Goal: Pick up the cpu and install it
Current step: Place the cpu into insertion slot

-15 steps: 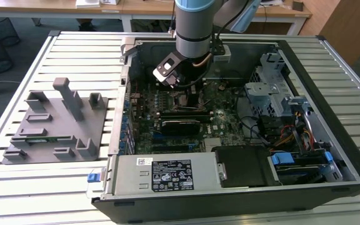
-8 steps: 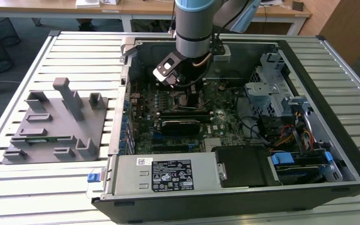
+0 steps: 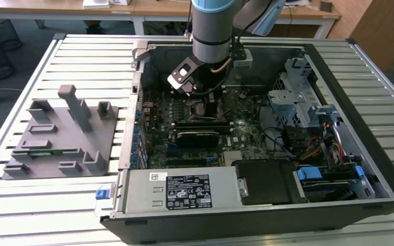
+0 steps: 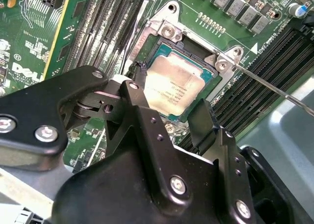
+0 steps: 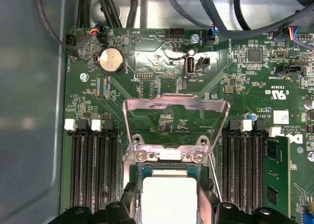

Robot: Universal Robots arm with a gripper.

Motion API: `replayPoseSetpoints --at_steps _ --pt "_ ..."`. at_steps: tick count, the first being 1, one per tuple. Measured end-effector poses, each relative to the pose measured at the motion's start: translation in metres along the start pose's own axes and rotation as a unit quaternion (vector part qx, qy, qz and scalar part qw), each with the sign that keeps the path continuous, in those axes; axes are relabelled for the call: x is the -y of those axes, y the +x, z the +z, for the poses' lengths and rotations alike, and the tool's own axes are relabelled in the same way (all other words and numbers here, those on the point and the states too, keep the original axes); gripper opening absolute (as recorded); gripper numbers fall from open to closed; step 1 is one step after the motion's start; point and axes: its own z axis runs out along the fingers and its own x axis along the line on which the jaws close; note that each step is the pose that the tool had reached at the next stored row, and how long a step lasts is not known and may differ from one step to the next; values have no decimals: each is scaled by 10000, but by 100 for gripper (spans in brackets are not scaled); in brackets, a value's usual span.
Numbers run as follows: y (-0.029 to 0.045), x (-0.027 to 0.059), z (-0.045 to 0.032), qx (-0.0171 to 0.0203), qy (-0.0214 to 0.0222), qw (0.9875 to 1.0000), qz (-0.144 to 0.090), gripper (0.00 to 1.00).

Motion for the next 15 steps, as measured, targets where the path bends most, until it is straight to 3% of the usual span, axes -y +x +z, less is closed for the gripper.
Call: replayPoseSetpoints --at_steps 7,14,15 --pt "-18 -1 -28 0 0 10000 0 61" --pt "-17 -7 -169 0 4 10000 0 60" --pt "-17 -8 -185 0 5 10000 0 54"
